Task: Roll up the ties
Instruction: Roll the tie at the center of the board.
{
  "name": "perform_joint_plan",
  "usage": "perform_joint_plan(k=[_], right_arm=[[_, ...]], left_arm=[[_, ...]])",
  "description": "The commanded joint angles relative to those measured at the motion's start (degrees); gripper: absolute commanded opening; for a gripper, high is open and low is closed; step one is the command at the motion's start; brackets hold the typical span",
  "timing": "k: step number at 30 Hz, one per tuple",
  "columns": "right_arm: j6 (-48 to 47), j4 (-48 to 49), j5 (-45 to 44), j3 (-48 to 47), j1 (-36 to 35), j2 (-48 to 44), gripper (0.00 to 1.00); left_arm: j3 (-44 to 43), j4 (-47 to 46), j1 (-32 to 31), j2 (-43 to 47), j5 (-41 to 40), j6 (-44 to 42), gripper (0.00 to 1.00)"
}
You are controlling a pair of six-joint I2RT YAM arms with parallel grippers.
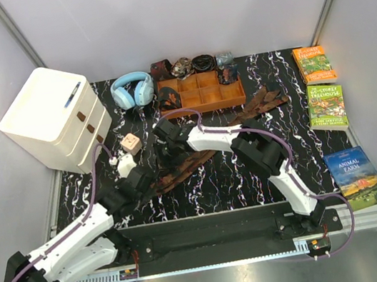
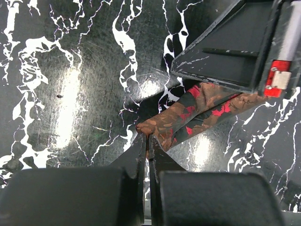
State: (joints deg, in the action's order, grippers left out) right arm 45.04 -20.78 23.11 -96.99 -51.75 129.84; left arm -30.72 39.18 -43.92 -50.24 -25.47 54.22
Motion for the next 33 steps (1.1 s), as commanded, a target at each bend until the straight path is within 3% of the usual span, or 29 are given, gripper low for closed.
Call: perform_joint_plan(k=[1,18,33], right_arm=[[-0.12,-0.85,-2.37,2.41,-0.11,-1.52,0.09],[0.49,-1.55,-8.86,14.02,-1.25,-10.57,0.04],[-1.09,-1.55,-18.45,15.42,1.91,-17.77,0.11]], left_arm=[[-1.18,-0.24,0.24,1.46,0.34,-1.30,0.00],[-9.26,1.77,0.15,-8.28,3.32,-6.58,0.00],[-14.98,5.47,-2.39,-13.30,4.12,-6.05,0.00]])
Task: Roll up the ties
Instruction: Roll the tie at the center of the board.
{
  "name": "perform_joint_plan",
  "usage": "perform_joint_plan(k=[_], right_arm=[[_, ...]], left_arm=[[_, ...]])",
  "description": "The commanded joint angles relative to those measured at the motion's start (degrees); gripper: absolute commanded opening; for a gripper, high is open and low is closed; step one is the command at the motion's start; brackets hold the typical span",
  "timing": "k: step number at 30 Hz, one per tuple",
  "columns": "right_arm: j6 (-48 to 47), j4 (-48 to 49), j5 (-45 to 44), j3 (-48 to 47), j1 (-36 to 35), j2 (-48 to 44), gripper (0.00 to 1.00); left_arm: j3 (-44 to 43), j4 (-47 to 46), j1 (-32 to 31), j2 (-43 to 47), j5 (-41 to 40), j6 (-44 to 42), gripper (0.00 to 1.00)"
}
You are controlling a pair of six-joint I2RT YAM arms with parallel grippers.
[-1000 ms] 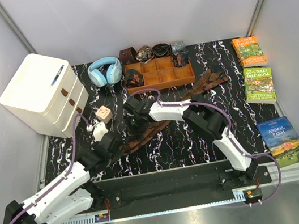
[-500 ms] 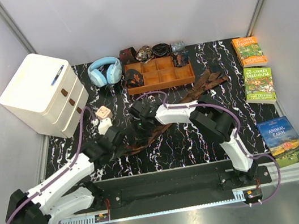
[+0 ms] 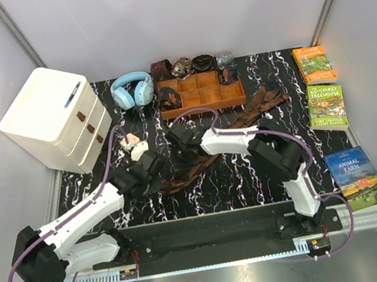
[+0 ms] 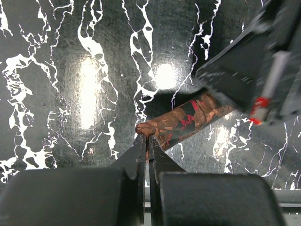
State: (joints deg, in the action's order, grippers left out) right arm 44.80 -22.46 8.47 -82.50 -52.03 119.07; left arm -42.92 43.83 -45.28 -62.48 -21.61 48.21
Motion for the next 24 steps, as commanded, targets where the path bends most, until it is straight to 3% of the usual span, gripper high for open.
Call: perform_joint_plan(k=[1,7,11,17,24], right_arm=[[-1.02,0.13,-3.72,1.55,2.72,-7.88,0.10],[-0.33,0.83,-1.19,7.69,3.78,-14.82,0.10],[3.27,9.07,6.02,14.89,2.82,-16.50,0.09],[6.18,13.49,6.91,15.00,-2.19,-11.41,0.06],[7.24,15.08,6.12,17.28,-3.08,-11.14,0.06]], left_arm=[[-2.87,0.90,-1.56,-1.24,0.16,0.22,0.00],[-3.93,1.60,-2.97,-2.12,-0.45,0.93,0.00],[-5.16,2.13,-3.59,-2.91,-0.89,1.19,0.00],[-6.39,2.48,-4.38,-4.49,-0.89,1.28,0.00],[-7.44,2.92,-4.65,-4.93,-1.33,1.10,0.00]])
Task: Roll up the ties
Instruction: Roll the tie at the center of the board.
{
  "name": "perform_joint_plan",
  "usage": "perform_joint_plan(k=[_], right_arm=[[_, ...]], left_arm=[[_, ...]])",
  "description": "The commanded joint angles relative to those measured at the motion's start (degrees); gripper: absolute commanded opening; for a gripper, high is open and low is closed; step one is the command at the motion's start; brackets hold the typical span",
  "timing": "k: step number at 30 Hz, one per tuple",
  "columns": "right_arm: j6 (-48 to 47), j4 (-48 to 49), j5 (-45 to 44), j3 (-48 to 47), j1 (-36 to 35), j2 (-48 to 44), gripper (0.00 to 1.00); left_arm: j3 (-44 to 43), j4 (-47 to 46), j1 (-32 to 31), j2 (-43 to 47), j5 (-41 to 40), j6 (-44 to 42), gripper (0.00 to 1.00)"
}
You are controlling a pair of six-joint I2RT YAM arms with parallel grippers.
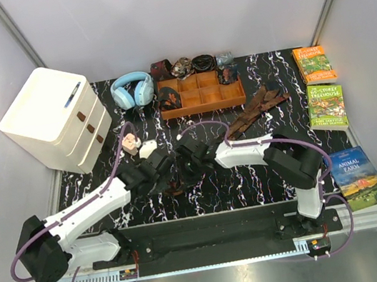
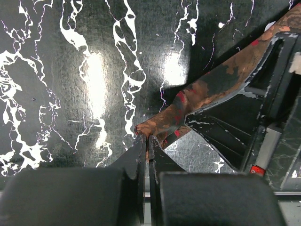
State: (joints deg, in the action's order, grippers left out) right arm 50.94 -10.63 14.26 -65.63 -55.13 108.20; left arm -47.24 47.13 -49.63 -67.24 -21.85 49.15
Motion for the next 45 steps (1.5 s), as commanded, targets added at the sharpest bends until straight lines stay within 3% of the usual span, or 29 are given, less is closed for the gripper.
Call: perform_joint_plan(k=[1,11,16,21,30,36,45], right_arm=[[1.01,3.25,0.50,0.85,0.03,-0.19,0.06],[1.36,2.55,-2.83,2.87,0.11,-5.63,0.04],[1.27,-1.75,-8.63,2.35,0.20,-9.50,0.04],[1.09,-2.90,-11.27,-0.20,1.78,-6.97,0.04],[-0.49,-1.94,-5.57,-9.17,1.70,4.55,0.03],[-1.98,0.70,-2.49,-6.63,1.52,7.37,0.02],[0.04,3.16,-2.40,0.23,1.61,3.86,0.01]], left_arm=[[-3.38,-0.20,-0.21,-0.52,-1.18,0.07,0.00],[-5.05,0.59,-0.74,-2.54,-1.71,-0.72,0.00],[-4.61,0.59,-1.44,-2.10,-1.53,-0.63,0.00],[-4.17,0.59,-2.40,-1.31,-1.18,-0.63,0.00],[-5.84,0.85,-2.76,-1.93,-1.53,-1.68,0.00],[-7.51,0.68,-2.67,-4.74,-2.15,-2.83,0.00],[-11.28,0.85,-2.76,-10.53,-3.03,-4.58,0.00]])
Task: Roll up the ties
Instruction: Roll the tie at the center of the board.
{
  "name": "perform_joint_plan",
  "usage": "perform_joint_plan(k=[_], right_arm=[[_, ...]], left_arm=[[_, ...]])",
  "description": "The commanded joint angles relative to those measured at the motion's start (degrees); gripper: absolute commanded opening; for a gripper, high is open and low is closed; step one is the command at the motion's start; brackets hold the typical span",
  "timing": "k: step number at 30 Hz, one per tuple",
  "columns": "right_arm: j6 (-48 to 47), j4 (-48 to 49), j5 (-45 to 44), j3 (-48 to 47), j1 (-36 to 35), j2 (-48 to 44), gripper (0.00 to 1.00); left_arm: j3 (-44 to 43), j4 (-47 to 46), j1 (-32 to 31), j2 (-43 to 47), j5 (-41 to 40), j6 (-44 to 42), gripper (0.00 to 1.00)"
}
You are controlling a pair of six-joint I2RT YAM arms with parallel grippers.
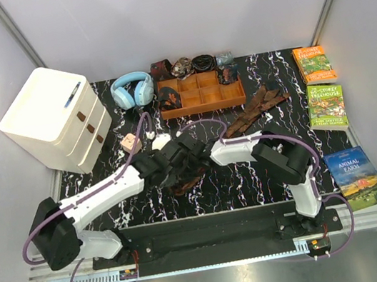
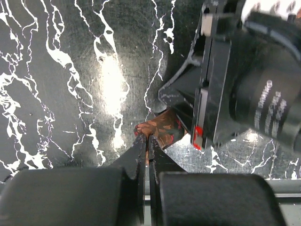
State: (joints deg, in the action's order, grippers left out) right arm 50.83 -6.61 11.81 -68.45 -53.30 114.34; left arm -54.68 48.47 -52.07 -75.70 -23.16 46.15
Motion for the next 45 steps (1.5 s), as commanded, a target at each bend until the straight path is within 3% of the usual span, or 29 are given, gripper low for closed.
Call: perform_joint_plan(k=[1,20,31,45], right_arm=[[0.50,-0.77,-0.04,3.40,-0.31,-2.54,0.01],[3.40,-1.56,-4.78,9.73,-0.14,-8.34,0.01],[-0.55,-4.11,-6.45,14.39,7.68,-16.96,0.02],[-0.99,-5.69,-8.21,21.25,10.14,-25.83,0.02]], left_arm=[[-4.30,-0.57,-0.22,-2.60,-1.80,-1.76,0.00],[-17.56,2.41,-3.38,-13.42,-0.92,-1.77,0.05],[-24.86,5.58,-5.76,-19.83,-1.10,-1.33,0.07],[-36.81,7.43,-7.87,-32.13,-0.31,-2.64,0.11]])
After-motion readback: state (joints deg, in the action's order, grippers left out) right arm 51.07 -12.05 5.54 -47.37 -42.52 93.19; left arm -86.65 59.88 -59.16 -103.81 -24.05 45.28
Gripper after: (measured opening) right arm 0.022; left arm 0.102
